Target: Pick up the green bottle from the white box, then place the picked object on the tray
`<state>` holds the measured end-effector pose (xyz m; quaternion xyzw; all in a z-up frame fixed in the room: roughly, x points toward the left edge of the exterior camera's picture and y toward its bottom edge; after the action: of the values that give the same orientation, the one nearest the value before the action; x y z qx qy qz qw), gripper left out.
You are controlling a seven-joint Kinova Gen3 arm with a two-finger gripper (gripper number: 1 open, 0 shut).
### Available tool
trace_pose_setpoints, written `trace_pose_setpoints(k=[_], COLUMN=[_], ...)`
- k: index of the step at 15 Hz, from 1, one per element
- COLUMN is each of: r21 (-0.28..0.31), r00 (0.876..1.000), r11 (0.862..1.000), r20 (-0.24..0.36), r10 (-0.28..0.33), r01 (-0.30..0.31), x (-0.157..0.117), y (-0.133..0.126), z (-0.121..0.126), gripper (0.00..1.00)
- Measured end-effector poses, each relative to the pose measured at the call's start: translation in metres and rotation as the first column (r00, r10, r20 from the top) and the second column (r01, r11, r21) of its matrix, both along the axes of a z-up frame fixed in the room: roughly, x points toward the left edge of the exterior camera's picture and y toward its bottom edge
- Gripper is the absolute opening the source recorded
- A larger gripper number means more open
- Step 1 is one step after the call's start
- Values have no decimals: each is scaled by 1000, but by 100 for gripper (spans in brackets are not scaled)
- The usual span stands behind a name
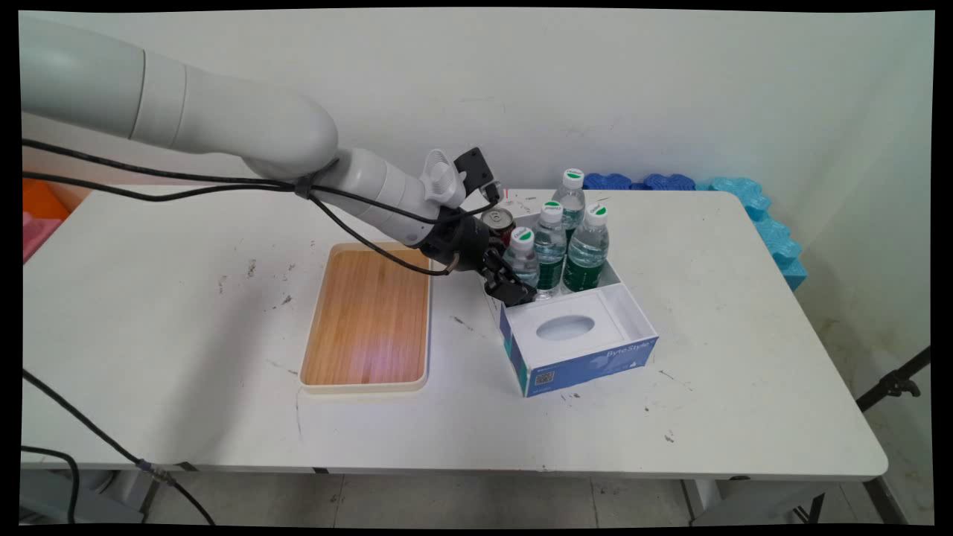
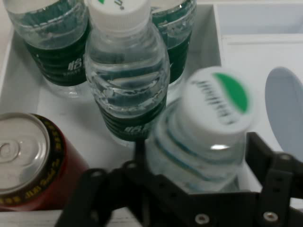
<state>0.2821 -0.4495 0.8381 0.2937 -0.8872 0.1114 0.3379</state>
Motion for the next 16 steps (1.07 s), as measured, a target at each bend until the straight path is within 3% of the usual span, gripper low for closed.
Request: trace_pose_setpoints(k=[10, 16], r21=[-9, -43], r00=[1000, 998], r11=[1000, 999], r20=[-18, -54], r10=[-25, -29], r01=[24, 27], x=[-1, 5], y=[6, 13], z=[5, 46], gripper=[0, 0])
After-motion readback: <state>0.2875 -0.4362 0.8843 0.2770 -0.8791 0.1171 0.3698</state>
